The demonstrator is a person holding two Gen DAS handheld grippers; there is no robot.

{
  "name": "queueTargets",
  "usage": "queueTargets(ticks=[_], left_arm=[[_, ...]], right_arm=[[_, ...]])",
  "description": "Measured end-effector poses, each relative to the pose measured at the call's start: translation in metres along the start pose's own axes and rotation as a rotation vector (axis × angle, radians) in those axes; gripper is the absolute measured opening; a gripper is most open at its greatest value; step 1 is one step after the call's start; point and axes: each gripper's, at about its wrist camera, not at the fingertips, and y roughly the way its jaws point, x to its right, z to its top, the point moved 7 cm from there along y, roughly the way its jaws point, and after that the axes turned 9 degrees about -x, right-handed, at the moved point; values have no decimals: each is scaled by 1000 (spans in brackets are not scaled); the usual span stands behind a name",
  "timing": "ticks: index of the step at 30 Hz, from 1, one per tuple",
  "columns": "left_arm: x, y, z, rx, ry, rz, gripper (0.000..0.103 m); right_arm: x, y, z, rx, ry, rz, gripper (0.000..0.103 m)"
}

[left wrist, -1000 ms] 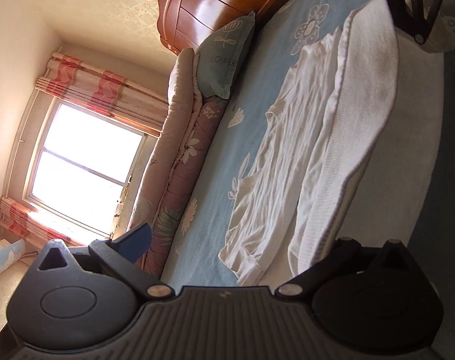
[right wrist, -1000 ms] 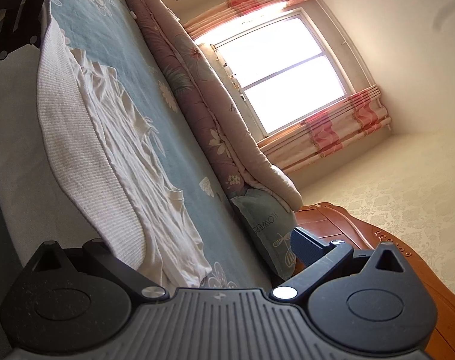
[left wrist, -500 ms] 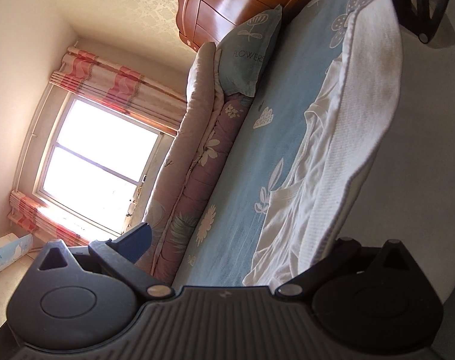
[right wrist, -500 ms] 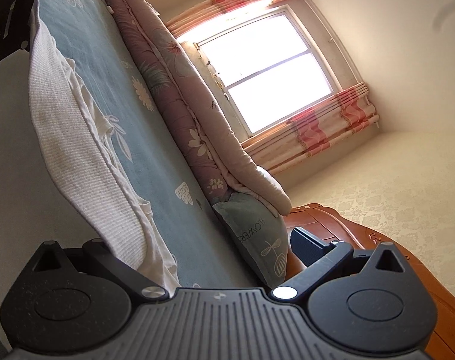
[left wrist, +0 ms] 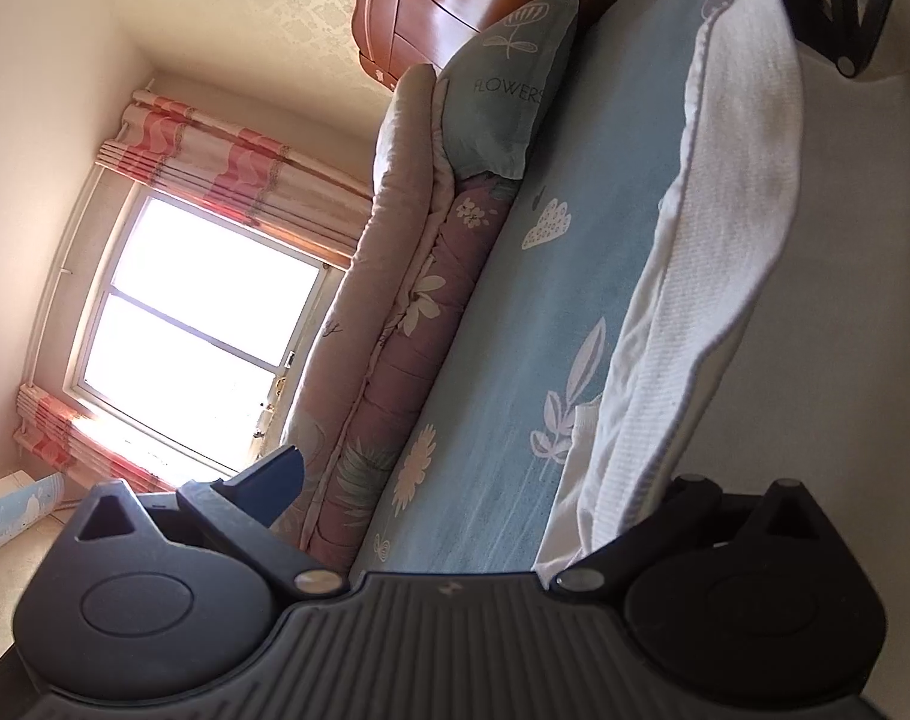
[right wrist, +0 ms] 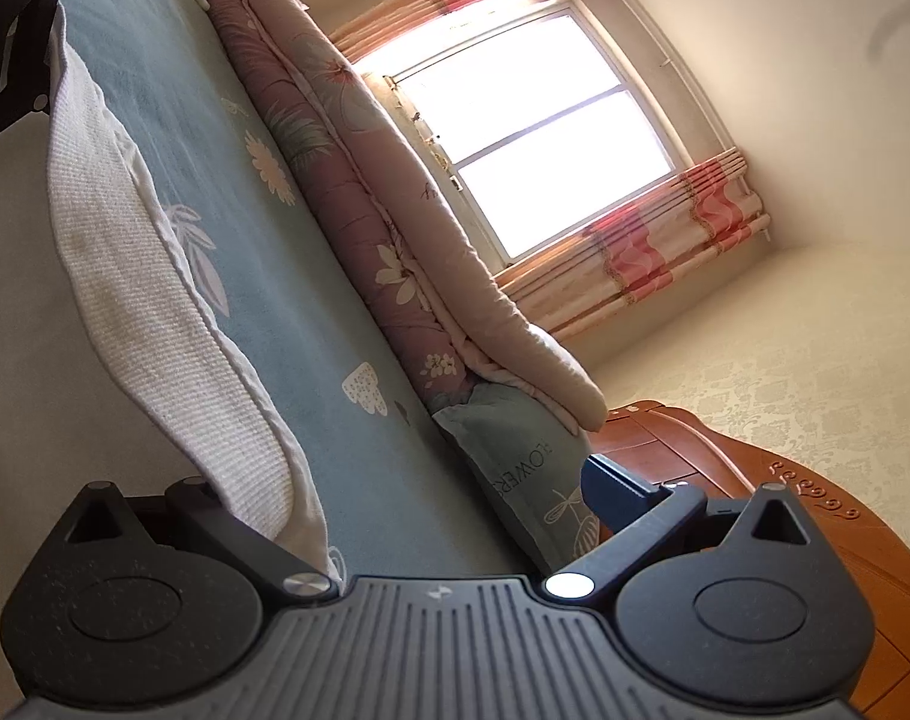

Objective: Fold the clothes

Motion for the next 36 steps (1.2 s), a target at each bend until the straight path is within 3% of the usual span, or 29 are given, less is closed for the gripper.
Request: queueTargets(ticks=[4, 7, 14, 19, 26, 30, 36], left_arm=[[23, 20, -6, -42, 8, -104, 102], [21, 17, -11, -60, -33, -124, 102], [7, -23, -31, -73, -95, -247, 102], [3, -45, -54, -126, -228, -376, 102], [7, -46, -62, -148, -201, -413, 102], [1, -27, -48, -117, -203, -406, 103], [-25, 8, -33, -116, -268, -345, 102]], right_arm=[[-21, 22, -7, -51, -18, 80, 103], [-29, 24, -13, -94, 4, 135, 103], [-15, -19, -31, -105, 70, 265, 103], [-12, -42, -51, -129, 100, 377, 103], [-19, -37, -66, -145, 32, 351, 103], [-11, -20, -56, -127, 87, 356, 103], [21, 21, -42, -124, 177, 282, 103]])
